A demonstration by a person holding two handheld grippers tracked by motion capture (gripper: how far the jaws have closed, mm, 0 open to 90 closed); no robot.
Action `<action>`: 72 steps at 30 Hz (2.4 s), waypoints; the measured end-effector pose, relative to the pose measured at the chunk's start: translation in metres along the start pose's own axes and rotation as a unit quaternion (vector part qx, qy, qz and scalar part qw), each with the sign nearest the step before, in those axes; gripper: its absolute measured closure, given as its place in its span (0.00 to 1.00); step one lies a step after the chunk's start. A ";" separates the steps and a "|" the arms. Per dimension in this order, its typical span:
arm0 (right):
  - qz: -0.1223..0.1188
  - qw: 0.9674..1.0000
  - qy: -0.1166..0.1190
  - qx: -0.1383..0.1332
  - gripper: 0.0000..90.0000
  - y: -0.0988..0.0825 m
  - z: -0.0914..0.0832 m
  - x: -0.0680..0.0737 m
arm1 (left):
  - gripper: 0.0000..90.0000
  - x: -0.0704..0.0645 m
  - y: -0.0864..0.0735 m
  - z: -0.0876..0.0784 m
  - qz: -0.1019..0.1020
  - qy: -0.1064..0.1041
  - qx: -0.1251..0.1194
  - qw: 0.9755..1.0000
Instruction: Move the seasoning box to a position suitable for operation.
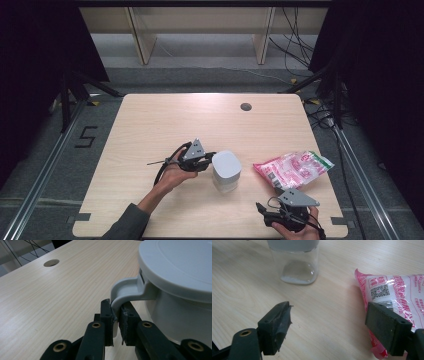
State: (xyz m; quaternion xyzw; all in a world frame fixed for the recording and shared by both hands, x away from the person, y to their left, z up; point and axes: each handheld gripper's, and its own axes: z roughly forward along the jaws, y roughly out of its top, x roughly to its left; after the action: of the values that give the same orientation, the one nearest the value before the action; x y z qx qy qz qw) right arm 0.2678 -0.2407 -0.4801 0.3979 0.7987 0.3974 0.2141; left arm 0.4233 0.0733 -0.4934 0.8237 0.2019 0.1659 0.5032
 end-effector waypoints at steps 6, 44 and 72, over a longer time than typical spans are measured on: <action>0.002 1.000 0.003 -0.002 0.24 0.000 0.000 0.000 | 0.91 -0.004 -0.005 -0.012 -0.012 0.006 0.002 1.000; -0.006 1.000 0.003 -0.004 0.24 0.000 0.000 0.000 | 0.63 -0.031 -0.032 -0.074 -0.051 -0.016 -0.021 0.998; -0.015 1.000 0.013 0.000 0.24 0.000 0.002 0.000 | 0.70 -0.028 -0.023 -0.061 0.005 -0.094 -0.027 0.995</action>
State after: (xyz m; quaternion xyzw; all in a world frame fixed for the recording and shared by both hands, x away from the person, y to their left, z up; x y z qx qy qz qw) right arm 0.2690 -0.2404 -0.4811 0.3809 0.8074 0.3988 0.2097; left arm 0.3661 0.1146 -0.4889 0.8228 0.1447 0.0959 0.5411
